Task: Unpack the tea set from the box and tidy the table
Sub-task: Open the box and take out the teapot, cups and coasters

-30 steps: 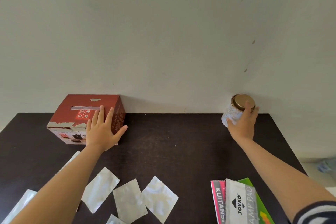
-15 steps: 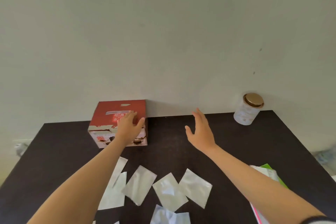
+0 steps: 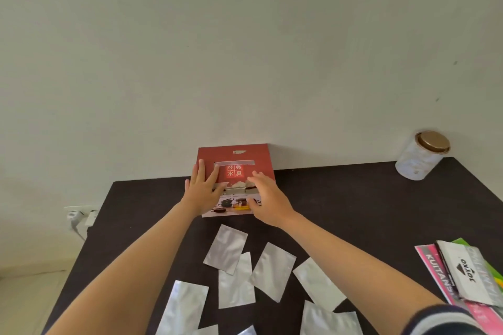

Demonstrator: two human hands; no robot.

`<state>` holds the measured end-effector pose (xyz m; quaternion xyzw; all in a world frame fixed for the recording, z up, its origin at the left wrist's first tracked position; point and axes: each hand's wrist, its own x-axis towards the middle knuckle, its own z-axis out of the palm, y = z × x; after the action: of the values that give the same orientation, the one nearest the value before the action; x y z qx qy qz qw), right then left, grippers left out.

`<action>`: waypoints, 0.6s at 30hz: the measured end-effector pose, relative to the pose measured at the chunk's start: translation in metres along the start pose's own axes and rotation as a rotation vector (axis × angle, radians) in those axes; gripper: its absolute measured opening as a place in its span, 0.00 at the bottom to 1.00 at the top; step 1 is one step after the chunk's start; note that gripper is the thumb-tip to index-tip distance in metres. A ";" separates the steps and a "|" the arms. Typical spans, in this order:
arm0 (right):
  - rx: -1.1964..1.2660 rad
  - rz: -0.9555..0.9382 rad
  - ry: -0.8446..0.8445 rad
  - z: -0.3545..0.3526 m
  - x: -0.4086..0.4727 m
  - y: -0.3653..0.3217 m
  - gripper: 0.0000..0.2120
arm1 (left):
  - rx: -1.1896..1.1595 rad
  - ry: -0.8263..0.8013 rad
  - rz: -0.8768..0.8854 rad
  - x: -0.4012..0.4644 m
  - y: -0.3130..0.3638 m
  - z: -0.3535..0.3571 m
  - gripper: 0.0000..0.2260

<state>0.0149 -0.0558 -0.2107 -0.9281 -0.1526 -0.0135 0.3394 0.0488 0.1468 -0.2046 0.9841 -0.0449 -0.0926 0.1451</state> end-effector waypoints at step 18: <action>0.038 -0.004 0.072 0.010 -0.003 -0.002 0.14 | 0.012 0.093 0.046 -0.001 -0.005 0.011 0.36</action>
<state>0.0101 -0.0489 -0.2176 -0.9202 -0.1423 -0.0445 0.3619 0.0463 0.1488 -0.2163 0.9868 -0.0611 -0.0432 0.1434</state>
